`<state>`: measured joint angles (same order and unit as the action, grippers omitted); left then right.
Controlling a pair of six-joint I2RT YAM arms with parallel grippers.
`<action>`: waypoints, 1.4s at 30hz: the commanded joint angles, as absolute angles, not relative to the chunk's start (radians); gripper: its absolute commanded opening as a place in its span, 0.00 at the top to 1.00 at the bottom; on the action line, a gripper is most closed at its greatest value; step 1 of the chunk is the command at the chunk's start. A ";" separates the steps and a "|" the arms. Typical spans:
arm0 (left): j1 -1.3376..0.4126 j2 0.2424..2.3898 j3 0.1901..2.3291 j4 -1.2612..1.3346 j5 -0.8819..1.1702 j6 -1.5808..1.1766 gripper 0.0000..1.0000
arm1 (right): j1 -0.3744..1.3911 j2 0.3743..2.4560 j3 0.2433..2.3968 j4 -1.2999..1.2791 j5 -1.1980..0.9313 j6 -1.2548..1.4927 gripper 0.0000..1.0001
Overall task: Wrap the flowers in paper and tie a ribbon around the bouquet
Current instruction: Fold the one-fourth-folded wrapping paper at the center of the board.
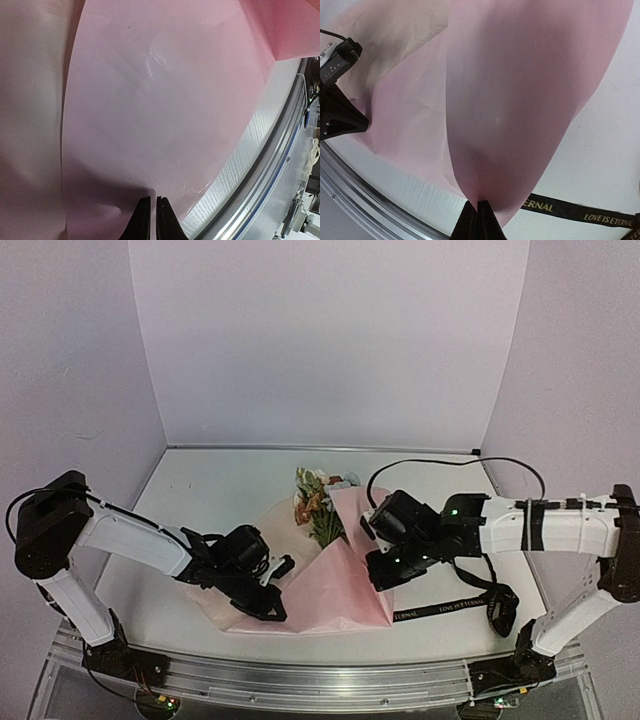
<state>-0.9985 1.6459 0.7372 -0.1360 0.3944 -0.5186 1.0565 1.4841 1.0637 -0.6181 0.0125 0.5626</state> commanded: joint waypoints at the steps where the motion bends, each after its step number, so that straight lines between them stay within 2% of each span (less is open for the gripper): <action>1: -0.997 1.634 0.731 -0.106 0.362 -0.527 0.93 | 1.059 1.595 1.192 -0.506 -0.084 0.619 1.00; 7: -0.997 1.627 0.728 -0.110 0.349 -0.526 0.93 | 1.046 1.763 1.290 -0.427 -0.192 0.687 1.00; 14: -0.997 1.620 0.742 -0.129 0.336 -0.519 0.94 | 1.013 1.867 1.281 -0.332 -0.275 0.768 0.98; 18: -0.997 1.616 0.746 -0.139 0.330 -0.516 0.93 | 1.013 1.879 1.265 -0.318 -0.295 0.770 0.89; 25: -0.997 1.617 0.756 -0.151 0.322 -0.515 0.93 | 1.006 1.869 1.284 -0.311 -0.353 0.761 0.66; 30: -0.997 1.615 0.762 -0.161 0.319 -0.509 0.93 | 0.977 1.800 1.235 -0.341 -0.353 0.744 0.56; 36: -0.997 1.606 0.767 -0.169 0.316 -0.508 0.93 | 0.956 1.690 1.187 -0.443 -0.351 0.682 0.56; 39: -0.997 1.605 0.775 -0.177 0.313 -0.508 0.93 | 0.956 1.645 1.146 -0.476 -0.325 0.664 0.62; 42: -0.996 1.595 0.780 -0.184 0.314 -0.513 0.93 | 0.956 1.623 1.106 -0.497 -0.308 0.657 0.71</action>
<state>-0.9985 1.6428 0.7350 -0.1615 0.3340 -0.5232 0.9511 1.6695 1.1522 -0.4361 -0.3445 0.6913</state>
